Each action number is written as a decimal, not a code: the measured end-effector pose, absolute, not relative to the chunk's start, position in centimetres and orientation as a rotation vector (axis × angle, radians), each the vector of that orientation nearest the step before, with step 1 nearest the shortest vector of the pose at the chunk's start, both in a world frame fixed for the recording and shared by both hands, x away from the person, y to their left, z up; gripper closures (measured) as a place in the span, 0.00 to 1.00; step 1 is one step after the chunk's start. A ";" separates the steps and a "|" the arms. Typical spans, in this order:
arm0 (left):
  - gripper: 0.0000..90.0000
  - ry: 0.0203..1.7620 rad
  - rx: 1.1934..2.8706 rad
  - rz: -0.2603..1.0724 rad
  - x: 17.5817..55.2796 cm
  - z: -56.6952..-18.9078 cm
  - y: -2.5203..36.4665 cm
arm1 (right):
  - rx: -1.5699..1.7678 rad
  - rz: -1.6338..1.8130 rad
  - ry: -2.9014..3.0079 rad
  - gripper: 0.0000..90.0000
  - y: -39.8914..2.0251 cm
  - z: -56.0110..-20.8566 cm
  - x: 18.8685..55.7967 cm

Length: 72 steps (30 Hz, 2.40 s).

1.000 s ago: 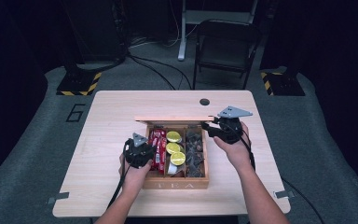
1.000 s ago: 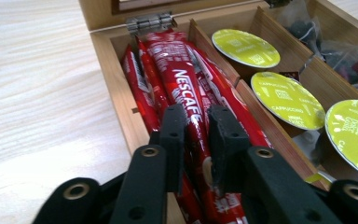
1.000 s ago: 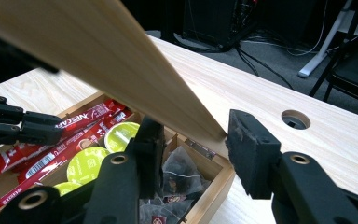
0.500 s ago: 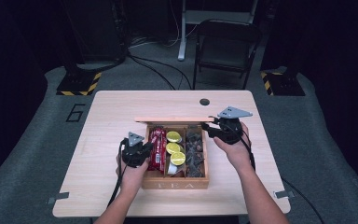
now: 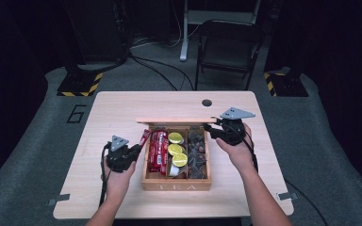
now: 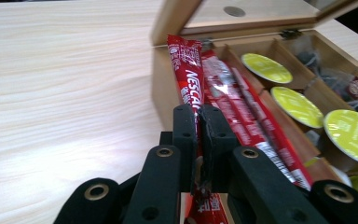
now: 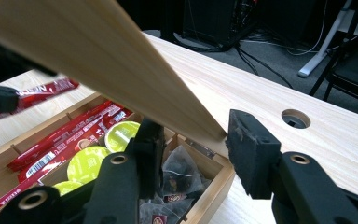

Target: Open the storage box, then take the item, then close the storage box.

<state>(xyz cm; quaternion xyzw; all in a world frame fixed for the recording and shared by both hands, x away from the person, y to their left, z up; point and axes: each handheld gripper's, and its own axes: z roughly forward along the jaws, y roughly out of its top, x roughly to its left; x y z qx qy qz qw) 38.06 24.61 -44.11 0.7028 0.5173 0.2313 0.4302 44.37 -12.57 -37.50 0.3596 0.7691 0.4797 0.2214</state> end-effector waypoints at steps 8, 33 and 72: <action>0.94 1.348 1.681 0.605 37.7 -43.7 28.2 | 0.995 1.327 2.117 0.63 -12.5 -37.6 44.3; 0.94 1.483 1.670 0.659 38.6 -47.3 32.6 | 0.985 1.330 2.111 0.63 -12.5 -37.7 44.1; 0.91 1.639 1.785 0.609 40.5 -51.5 32.4 | 0.985 1.336 2.111 0.63 -12.6 -37.9 44.0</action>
